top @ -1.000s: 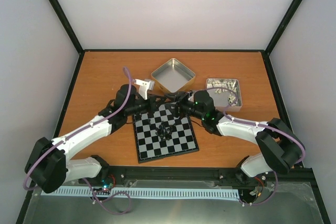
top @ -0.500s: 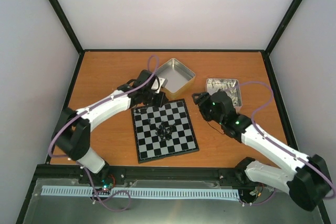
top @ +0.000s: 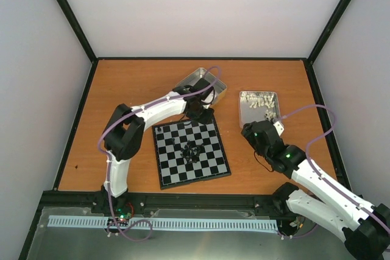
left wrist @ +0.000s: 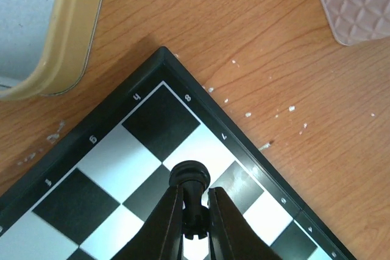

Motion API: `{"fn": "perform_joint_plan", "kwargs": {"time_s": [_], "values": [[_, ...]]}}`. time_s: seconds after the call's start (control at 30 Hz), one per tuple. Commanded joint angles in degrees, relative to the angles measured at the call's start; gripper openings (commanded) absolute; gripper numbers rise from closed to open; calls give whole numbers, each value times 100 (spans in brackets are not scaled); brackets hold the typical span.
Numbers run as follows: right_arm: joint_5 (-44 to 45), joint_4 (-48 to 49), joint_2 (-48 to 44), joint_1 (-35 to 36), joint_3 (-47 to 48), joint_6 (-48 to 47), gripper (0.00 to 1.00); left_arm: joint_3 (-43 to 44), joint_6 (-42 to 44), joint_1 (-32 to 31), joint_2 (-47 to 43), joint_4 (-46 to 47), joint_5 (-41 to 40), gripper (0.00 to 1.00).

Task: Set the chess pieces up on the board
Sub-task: Place the chess piece on the chessboard.

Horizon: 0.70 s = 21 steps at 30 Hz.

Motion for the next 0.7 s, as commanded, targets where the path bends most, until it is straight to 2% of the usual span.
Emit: {"fn": "perform_joint_plan", "kwargs": {"time_s": [0.0, 0.23, 0.67], "values": [[398, -194, -96, -33, -55, -43, 71, 679, 218, -33, 438, -502, 92, 3], [211, -77, 24, -36, -112, 8, 70, 1047, 204, -36, 817, -630, -89, 6], [185, -48, -2, -33, -136, 73, 70, 1043, 180, -36, 982, -655, -227, 9]]}}
